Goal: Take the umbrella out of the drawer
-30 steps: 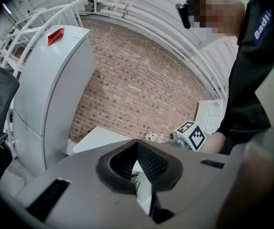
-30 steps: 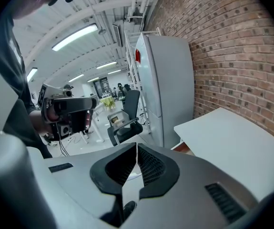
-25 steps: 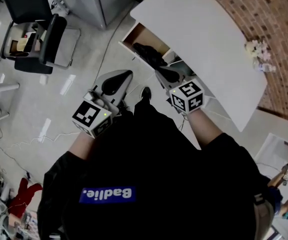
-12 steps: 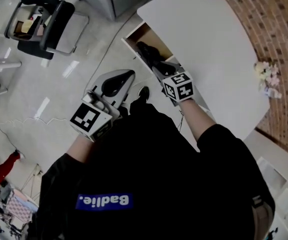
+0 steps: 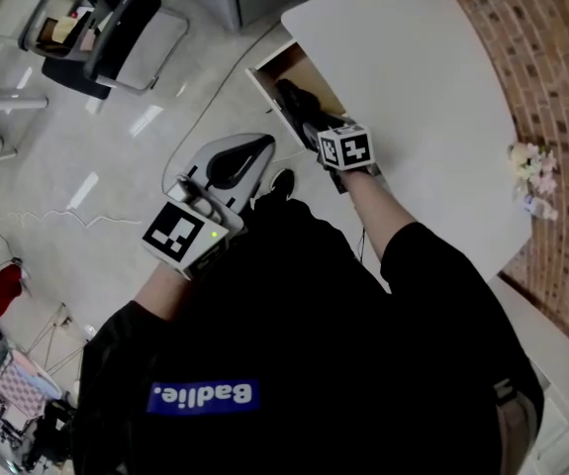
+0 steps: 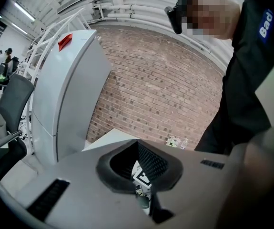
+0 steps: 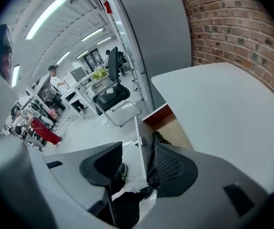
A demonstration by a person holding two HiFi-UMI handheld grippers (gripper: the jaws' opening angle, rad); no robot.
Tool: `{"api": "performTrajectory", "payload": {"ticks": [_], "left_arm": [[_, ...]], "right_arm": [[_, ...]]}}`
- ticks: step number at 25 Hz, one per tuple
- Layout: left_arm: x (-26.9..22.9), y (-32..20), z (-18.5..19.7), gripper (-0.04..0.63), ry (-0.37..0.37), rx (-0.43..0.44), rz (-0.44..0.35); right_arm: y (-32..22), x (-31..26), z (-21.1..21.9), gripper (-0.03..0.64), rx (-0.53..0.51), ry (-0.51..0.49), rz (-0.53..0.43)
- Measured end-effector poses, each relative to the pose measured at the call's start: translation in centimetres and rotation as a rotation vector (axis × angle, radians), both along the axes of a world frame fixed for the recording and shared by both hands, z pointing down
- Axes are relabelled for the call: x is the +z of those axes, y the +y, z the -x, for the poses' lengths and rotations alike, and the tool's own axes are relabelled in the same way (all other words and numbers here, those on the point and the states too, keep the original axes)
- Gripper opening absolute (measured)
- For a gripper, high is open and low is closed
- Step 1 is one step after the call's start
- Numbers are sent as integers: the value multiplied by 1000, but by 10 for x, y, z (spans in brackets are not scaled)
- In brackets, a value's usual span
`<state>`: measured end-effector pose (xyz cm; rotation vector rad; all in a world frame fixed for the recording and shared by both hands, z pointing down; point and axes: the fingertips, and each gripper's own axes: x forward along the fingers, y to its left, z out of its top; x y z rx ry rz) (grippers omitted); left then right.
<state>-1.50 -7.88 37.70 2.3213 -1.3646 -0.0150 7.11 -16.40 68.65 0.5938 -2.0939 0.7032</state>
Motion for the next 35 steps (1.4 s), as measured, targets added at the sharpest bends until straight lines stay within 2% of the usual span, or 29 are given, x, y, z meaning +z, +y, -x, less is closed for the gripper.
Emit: {"api": "performTrajectory", "payload": {"ticks": [10, 15, 27, 35], "left_arm": [[24, -12, 40, -3, 23, 18, 34], [36, -14, 59, -3, 25, 48, 60], [48, -28, 82, -3, 19, 91, 85], [61, -27, 92, -3, 4, 53, 125]], "right_arm": [[-20, 65, 6, 250, 11, 143, 19], [-23, 103, 4, 279, 54, 229, 43], [-36, 161, 10, 282, 40, 322, 83], [-42, 202, -1, 282, 56, 357, 154]]}}
